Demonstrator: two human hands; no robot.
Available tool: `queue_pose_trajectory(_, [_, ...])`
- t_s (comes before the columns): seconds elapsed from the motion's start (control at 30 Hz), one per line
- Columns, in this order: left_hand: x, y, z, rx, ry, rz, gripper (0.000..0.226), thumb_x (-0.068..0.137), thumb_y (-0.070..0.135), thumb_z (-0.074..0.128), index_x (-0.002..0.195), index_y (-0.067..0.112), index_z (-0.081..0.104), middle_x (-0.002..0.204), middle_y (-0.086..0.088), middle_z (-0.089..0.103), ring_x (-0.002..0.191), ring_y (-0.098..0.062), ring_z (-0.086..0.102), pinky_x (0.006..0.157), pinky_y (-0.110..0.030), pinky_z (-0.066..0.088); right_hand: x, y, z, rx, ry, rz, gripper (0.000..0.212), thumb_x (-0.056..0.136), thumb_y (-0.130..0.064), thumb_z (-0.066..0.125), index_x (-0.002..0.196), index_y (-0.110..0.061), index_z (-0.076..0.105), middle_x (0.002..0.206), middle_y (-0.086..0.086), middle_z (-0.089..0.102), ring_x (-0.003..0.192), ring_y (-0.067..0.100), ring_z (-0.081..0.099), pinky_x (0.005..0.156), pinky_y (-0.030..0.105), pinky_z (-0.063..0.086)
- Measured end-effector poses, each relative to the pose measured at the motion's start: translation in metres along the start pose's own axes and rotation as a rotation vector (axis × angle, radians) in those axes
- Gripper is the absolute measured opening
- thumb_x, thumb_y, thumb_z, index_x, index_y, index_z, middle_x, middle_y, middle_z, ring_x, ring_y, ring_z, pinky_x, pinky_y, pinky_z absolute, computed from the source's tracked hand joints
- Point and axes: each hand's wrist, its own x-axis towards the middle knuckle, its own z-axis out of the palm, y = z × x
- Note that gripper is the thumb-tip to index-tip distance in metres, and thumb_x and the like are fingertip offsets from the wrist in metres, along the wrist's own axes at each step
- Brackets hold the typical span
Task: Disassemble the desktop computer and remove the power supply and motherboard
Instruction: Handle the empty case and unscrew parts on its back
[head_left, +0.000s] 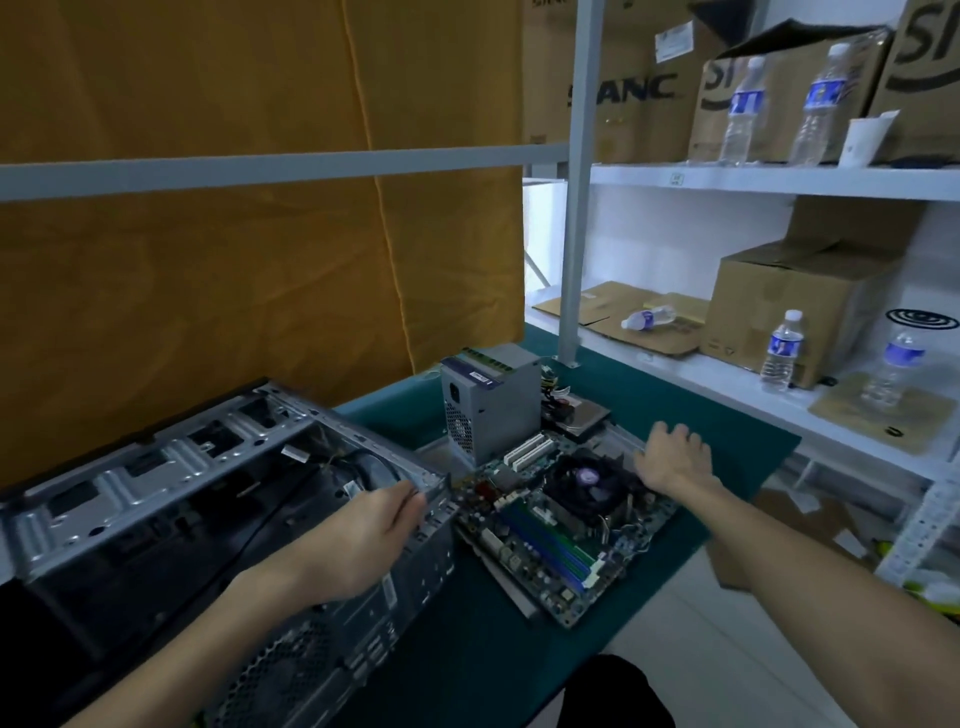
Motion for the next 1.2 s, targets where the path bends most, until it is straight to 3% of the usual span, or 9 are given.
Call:
queue_pose_trajectory(0.17, [0.001, -0.003, 0.001, 0.018, 0.045, -0.004, 0.045, 0.107, 0.047, 0.034, 0.08, 0.013, 0.047, 0.068, 0.002, 0.041, 0.059, -0.01, 0.035, 0.058, -0.027, 0.032, 0.004, 0.011, 0.009, -0.089, -0.023, -0.049, 0.049, 0.098, -0.025, 0.06, 0.139, -0.002, 0.047, 0.139, 0.02, 0.052, 0.126, 0.036, 0.053, 0.102, 0.043, 0.046])
queue_pose_trajectory(0.27, [-0.001, -0.004, 0.002, 0.038, 0.07, -0.013, 0.048, 0.107, 0.048, 0.036, 0.081, 0.01, 0.049, 0.067, 0.001, 0.042, 0.057, -0.009, 0.036, 0.056, -0.025, 0.031, 0.001, 0.014, 0.003, -0.108, -0.016, -0.072, 0.04, 0.095, -0.008, 0.059, 0.133, 0.001, 0.051, 0.132, 0.02, 0.051, 0.111, 0.033, 0.061, 0.089, 0.039, 0.052])
queue_pose_trajectory(0.37, [-0.003, -0.002, 0.002, 0.054, 0.089, -0.016, 0.047, 0.107, 0.048, 0.037, 0.079, 0.011, 0.05, 0.066, 0.002, 0.042, 0.056, -0.01, 0.035, 0.055, -0.025, 0.03, -0.009, 0.002, -0.015, 0.059, 0.069, -0.092, 0.03, 0.098, -0.005, 0.054, 0.127, 0.002, 0.051, 0.125, 0.019, 0.047, 0.088, 0.033, 0.064, 0.066, 0.039, 0.048])
queue_pose_trajectory(0.5, [-0.003, -0.001, 0.001, 0.053, 0.082, -0.03, 0.048, 0.107, 0.049, 0.037, 0.08, 0.011, 0.05, 0.065, 0.002, 0.042, 0.055, -0.011, 0.034, 0.054, -0.026, 0.03, -0.051, -0.04, -0.046, 0.482, 0.283, -0.265, 0.022, 0.103, -0.017, 0.051, 0.121, -0.005, 0.055, 0.116, 0.011, 0.05, 0.075, 0.02, 0.055, 0.058, 0.032, 0.044])
queue_pose_trajectory(0.7, [-0.013, 0.001, -0.004, 0.047, 0.182, -0.041, 0.05, 0.106, 0.048, 0.04, 0.079, 0.008, 0.052, 0.064, 0.0, 0.046, 0.053, -0.01, 0.037, 0.056, -0.032, 0.031, -0.16, -0.133, -0.061, 0.852, -0.138, -0.532, 0.031, 0.103, -0.038, 0.055, 0.081, -0.018, 0.062, 0.064, -0.004, 0.058, 0.047, 0.005, 0.047, 0.047, 0.024, 0.041])
queue_pose_trajectory(0.83, [-0.047, -0.009, -0.012, 0.003, 0.211, -0.095, 0.042, 0.106, 0.047, 0.041, 0.085, 0.015, 0.058, 0.067, 0.005, 0.053, 0.052, -0.004, 0.04, 0.057, -0.03, 0.035, -0.203, -0.176, -0.056, 0.788, -0.166, -0.472, 0.058, 0.092, -0.063, 0.057, 0.121, -0.014, 0.057, 0.096, -0.002, 0.063, 0.079, 0.014, 0.06, 0.067, 0.036, 0.048])
queue_pose_trajectory(0.97, [-0.095, -0.022, -0.027, -0.044, 0.012, -0.163, 0.041, 0.101, 0.057, 0.046, 0.101, 0.019, 0.063, 0.079, 0.003, 0.057, 0.062, -0.01, 0.049, 0.062, -0.029, 0.042, -0.215, -0.193, -0.052, 0.814, -0.24, -0.336, 0.055, 0.086, -0.058, 0.068, 0.11, -0.023, 0.032, 0.085, -0.009, 0.052, 0.065, 0.011, 0.059, 0.053, 0.034, 0.053])
queue_pose_trajectory(1.1, [-0.123, -0.029, -0.031, -0.103, -0.084, -0.173, 0.026, 0.102, 0.048, 0.054, 0.112, 0.025, 0.057, 0.101, 0.004, 0.07, 0.088, -0.017, 0.067, 0.086, -0.042, 0.055, -0.215, -0.203, -0.048, 0.839, -0.259, -0.251, 0.052, 0.091, -0.048, 0.065, 0.116, -0.012, 0.038, 0.089, 0.004, 0.062, 0.055, 0.017, 0.059, 0.037, 0.023, 0.039])
queue_pose_trajectory(1.2, [-0.129, -0.031, -0.028, -0.014, -0.011, -0.164, 0.028, 0.101, 0.05, 0.053, 0.098, 0.023, 0.06, 0.087, 0.006, 0.072, 0.074, -0.015, 0.067, 0.069, -0.034, 0.054, -0.215, -0.205, -0.05, 0.825, -0.192, -0.237, 0.04, 0.093, -0.041, 0.063, 0.112, -0.011, 0.045, 0.085, 0.004, 0.065, 0.05, 0.016, 0.058, 0.033, 0.019, 0.034])
